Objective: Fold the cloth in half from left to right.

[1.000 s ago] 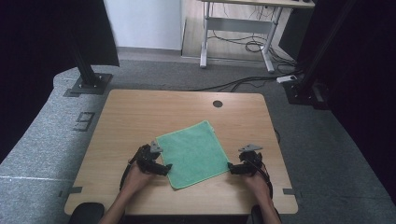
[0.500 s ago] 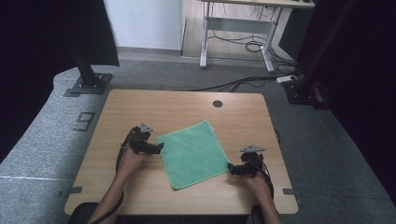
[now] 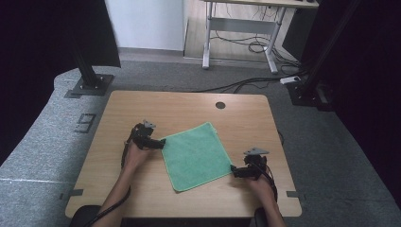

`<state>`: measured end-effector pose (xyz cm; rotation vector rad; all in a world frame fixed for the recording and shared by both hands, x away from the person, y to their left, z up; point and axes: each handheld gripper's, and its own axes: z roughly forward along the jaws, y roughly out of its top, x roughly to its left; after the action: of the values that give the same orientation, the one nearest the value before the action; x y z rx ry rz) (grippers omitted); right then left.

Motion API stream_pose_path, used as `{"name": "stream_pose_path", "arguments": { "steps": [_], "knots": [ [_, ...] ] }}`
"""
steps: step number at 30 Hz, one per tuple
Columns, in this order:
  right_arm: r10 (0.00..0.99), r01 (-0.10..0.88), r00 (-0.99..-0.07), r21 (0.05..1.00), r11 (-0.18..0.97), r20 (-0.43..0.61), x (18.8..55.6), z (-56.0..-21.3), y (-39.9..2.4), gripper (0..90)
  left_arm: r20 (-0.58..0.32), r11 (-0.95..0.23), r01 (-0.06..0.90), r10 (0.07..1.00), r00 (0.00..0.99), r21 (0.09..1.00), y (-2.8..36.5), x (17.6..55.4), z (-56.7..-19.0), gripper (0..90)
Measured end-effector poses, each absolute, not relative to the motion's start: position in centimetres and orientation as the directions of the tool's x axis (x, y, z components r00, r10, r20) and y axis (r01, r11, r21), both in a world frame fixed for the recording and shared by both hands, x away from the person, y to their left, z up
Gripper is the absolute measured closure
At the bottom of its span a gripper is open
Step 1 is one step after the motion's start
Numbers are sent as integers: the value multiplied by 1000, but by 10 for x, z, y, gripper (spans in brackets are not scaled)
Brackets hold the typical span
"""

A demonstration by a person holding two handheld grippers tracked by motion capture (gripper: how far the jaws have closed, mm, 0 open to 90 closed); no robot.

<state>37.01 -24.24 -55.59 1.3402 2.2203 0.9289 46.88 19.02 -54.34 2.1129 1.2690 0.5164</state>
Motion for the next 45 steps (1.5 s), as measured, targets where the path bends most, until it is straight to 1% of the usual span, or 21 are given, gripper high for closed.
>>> {"name": "stream_pose_path", "arguments": {
  "steps": [8,13,19,24,34,38,45],
  "knots": [
    [880,626,-475,708,327,12,370,-556,-243,0,-12,-335,671,890,456,662,194,474,-549,0],
    [883,634,-470,702,323,18,371,-555,-242,0,-12,-334,671,891,454,662,194,473,-549,0],
    [869,633,-493,702,326,42,369,-551,-239,0,-12,-331,672,892,451,662,193,473,-549,0],
    [847,603,-529,721,341,42,365,-541,-231,0,-12,-329,673,894,448,662,193,473,-549,0],
    [788,561,-613,737,378,62,360,-531,-205,39,-10,-321,677,900,437,663,193,472,-549,0],
    [744,539,-664,736,410,72,357,-529,-187,52,-9,-319,678,901,434,663,193,471,-549,0],
    [681,509,-728,730,456,82,352,-529,-161,78,-10,-318,678,901,433,663,193,471,-549,0]
  ]
}}
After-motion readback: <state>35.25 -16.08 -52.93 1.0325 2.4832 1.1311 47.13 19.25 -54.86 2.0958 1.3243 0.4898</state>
